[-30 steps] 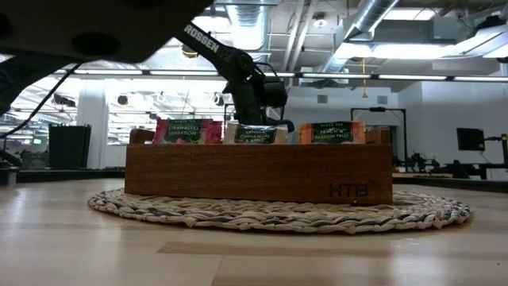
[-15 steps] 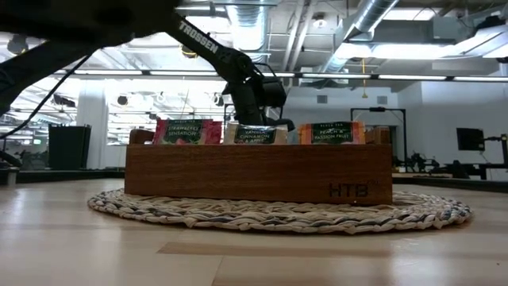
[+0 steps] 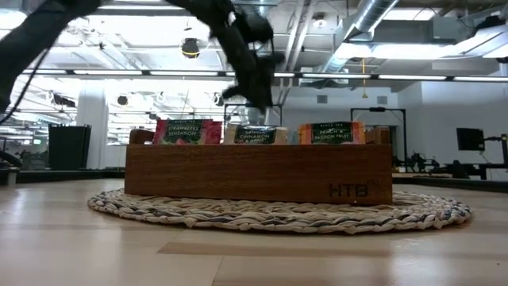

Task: Pick & Place Tea
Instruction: Put the orange tea bag into the right section of the wooden organizer

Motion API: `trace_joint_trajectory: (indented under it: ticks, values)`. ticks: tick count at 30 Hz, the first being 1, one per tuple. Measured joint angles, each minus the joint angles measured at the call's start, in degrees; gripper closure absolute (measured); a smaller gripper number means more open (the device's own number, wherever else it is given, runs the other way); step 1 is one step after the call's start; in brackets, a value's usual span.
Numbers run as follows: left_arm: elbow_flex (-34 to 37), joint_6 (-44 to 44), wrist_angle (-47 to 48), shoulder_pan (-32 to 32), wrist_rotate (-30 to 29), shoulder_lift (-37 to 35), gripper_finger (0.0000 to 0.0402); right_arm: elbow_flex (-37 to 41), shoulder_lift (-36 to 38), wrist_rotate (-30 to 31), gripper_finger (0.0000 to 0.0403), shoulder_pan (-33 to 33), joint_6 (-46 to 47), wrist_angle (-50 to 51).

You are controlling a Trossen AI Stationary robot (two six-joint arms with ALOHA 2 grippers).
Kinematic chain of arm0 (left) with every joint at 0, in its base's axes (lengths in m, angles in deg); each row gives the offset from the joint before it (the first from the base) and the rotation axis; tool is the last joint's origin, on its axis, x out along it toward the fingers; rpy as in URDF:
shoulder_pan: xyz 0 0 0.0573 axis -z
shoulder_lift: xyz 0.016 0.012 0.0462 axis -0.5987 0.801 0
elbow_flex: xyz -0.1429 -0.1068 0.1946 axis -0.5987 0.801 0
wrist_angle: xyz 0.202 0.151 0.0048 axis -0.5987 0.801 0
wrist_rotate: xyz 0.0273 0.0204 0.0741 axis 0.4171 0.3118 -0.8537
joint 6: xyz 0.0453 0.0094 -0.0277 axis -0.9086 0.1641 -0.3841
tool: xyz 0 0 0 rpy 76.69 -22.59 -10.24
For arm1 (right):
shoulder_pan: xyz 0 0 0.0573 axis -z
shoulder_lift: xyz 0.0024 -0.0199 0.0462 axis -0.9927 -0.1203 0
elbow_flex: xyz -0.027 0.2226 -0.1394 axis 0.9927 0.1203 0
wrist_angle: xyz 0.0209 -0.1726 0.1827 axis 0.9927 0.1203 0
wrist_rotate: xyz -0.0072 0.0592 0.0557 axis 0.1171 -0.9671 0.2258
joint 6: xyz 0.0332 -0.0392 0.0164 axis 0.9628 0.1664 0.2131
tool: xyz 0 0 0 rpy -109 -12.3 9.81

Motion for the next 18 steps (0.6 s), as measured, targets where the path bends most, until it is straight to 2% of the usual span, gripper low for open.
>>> trace_joint_trajectory:
  ticks: [7, 13, 18]
  values:
    - [-0.01, -0.1, 2.5, 4.82, -3.64, -13.69, 0.039, 0.02, 0.02, -0.06, 0.0403, -0.39, -1.46, 0.29]
    - [-0.06, -1.89, 9.41, 10.13, -5.98, -25.22, 0.0401, 0.02, 0.02, -0.77, 0.0403, 1.99, -3.38, -0.01]
    - [-0.06, -1.47, 15.4, 14.44, -6.87, -32.74, 0.0401, 0.02, 0.02, -7.71, 0.0394, 8.11, -7.63, -2.76]
